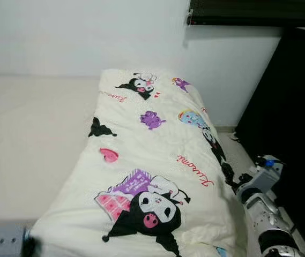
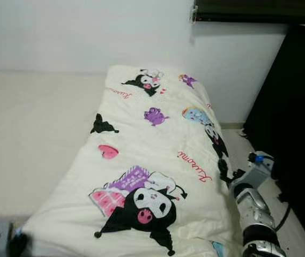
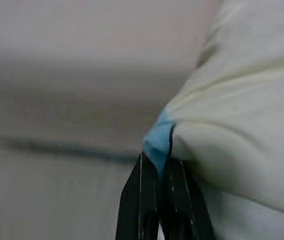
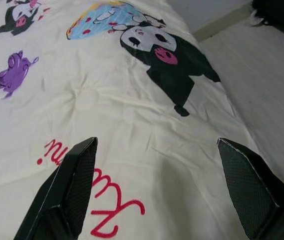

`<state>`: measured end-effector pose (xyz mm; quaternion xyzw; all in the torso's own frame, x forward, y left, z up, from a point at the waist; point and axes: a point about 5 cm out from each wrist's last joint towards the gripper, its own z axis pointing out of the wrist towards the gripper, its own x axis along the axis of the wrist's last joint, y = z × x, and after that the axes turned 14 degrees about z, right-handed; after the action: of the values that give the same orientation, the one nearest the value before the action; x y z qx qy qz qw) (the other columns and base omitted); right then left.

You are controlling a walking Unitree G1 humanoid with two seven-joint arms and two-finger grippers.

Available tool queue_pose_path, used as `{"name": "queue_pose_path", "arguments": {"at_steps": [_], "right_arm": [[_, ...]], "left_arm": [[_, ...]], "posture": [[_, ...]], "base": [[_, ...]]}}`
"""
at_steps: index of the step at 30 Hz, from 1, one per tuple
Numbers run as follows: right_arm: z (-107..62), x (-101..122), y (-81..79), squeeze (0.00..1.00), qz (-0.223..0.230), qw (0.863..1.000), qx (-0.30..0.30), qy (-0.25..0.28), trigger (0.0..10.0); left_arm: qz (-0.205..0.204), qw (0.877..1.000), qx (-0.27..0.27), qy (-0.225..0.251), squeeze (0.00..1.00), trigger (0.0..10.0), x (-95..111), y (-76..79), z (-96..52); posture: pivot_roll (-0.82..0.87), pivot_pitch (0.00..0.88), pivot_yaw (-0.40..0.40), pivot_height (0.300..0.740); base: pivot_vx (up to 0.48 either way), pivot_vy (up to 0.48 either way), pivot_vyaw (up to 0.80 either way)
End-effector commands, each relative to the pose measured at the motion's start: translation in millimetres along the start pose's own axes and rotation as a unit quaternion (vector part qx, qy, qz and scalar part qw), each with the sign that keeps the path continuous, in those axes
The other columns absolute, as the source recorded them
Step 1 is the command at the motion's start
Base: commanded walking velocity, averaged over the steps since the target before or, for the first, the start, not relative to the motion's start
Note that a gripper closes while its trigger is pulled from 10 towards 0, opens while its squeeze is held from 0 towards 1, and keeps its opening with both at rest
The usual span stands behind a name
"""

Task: Clean up the room

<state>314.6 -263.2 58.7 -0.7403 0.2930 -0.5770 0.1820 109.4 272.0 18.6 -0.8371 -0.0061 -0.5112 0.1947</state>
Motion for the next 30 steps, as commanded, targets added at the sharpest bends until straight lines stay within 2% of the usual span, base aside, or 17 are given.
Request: {"name": "queue_pose_path", "arguments": {"at_steps": [1, 4, 5, 8, 9, 11, 12, 13, 15, 20, 21, 23, 24, 26, 27, 29, 30], "right_arm": [[2.1, -3, -3.8, 0.00, -0.002, 1.000, 0.005, -0.009, 10.0], [3.2, -4, -5.3, 0.00, -0.006, 1.000, 0.007, -0.012, 10.0], [3.5, -4, -5.3, 0.00, -0.007, 1.000, 0.007, -0.013, 10.0], [3.6, -4, -5.2, 0.00, -0.008, 1.000, 0.007, -0.014, 10.0], [3.3, -5, -4.6, 0.00, -0.009, 1.000, 0.007, -0.015, 10.0], [2.7, -6, -3.1, 0.00, -0.013, 1.000, 0.006, -0.019, 10.0], [2.4, -7, -2.5, 0.00, -0.016, 1.000, 0.005, -0.020, 10.0], [2.2, -8, -2.1, 0.00, -0.018, 1.000, 0.006, -0.022, 10.0], [2.0, -8, -1.8, 0.00, -0.019, 1.000, 0.006, -0.023, 10.0], [0.8, -11, -0.3, 0.00, -0.020, 0.999, 0.006, -0.027, 10.0], [0.8, -11, -0.3, 0.00, -0.020, 0.999, 0.006, -0.027, 10.0], [0.7, -12, -0.1, 0.00, -0.025, 0.999, 0.009, -0.034, 10.0], [0.7, -12, -0.1, 0.00, -0.025, 0.999, 0.009, -0.034, 10.0], [0.9, -12, -0.3, 0.00, -0.026, 0.999, 0.012, -0.037, 10.0], [0.9, -12, -0.3, 0.00, -0.026, 0.999, 0.012, -0.037, 10.0], [1.9, -10, -1.8, 0.00, -0.016, 0.999, 0.017, -0.029, 10.0], [2.6, -9, -4.1, 0.00, -0.012, 0.999, 0.025, -0.026, 10.0]], "left_arm": [[-0.020, 0.996, 0.057, -0.063, 0.00, 0.0, -21, -22.9, -14.4], [-0.050, 0.991, 0.027, -0.119, 0.00, 0.4, -44, -10.5, -28.1], [-0.057, 0.988, 0.018, -0.140, 0.00, 0.0, -51, -6.8, -33.4], [-0.063, 0.986, 0.009, -0.154, 0.00, 0.0, -56, -3.6, -36.1], [-0.065, 0.984, 0.006, -0.163, 0.00, 4.0, -59, -2.4, -36.5], [-0.064, 0.984, 0.000, -0.168, 0.00, 10.0, -60, -1.0, -34.0], [-0.063, 0.984, -0.001, -0.167, 0.00, 10.0, -59, -0.6, -32.8], [-0.059, 0.984, -0.002, -0.166, 0.97, 10.0, -58, -0.5, -31.1], [-0.058, 0.985, -0.003, -0.164, 1.00, 10.0, -57, -0.5, -29.5], [0.034, 0.985, -0.078, -0.149, 1.00, 10.0, -49, -3.4, -17.0], [0.034, 0.985, -0.078, -0.149, 1.00, 10.0, -49, -3.4, -17.0], [0.115, 0.967, -0.163, -0.155, 1.00, 10.0, -46, -10.3, -15.3], [0.115, 0.967, -0.163, -0.155, 1.00, 10.0, -46, -10.3, -15.3], [0.177, 0.939, -0.253, -0.150, 1.00, 10.0, -38, -20.6, -18.0], [0.177, 0.939, -0.253, -0.150, 1.00, 10.0, -38, -20.6, -18.0], [0.153, 0.923, -0.347, -0.063, 1.00, 10.0, 0, -21.2, -18.0], [0.081, 0.918, -0.388, 0.012, 1.00, 10.0, 33, -15.4, -18.3]], "posture": [[0.21, 0.076, -0.090, 0.575], [0.21, 0.076, -0.090, 0.575], [0.21, 0.076, -0.090, 0.575], [0.21, 0.076, -0.092, 0.575], [0.21, 0.076, -0.092, 0.575], [0.19, 0.075, -0.090, 0.575], [0.19, 0.075, -0.090, 0.575], [0.19, 0.073, -0.090, 0.575], [0.19, 0.073, -0.090, 0.575], [0.18, 0.068, -0.093, 0.575], [0.18, 0.068, -0.093, 0.575], [0.18, 0.068, -0.093, 0.575], [0.18, 0.068, -0.093, 0.575], [0.18, 0.067, -0.096, 0.575], [0.18, 0.067, -0.096, 0.575], [0.19, 0.065, -0.097, 0.575], [0.19, 0.063, -0.099, 0.575]], "base": [[0.000, 0.000, 0.00], [0.000, 0.000, 0.00], [0.000, 0.000, 0.00], [0.000, 0.000, 0.00], [0.000, 0.000, 0.00], [0.000, 0.000, 0.00], [0.000, 0.000, 0.00], [0.000, 0.000, 0.00], [0.000, 0.000, 0.00], [0.000, 0.000, 0.00], [0.000, 0.000, 0.00], [0.000, 0.000, 0.00], [0.000, 0.000, 0.00], [0.000, 0.000, 0.00], [0.000, 0.000, 0.00], [0.000, 0.000, 0.00], [0.000, 0.000, 0.00]]}}
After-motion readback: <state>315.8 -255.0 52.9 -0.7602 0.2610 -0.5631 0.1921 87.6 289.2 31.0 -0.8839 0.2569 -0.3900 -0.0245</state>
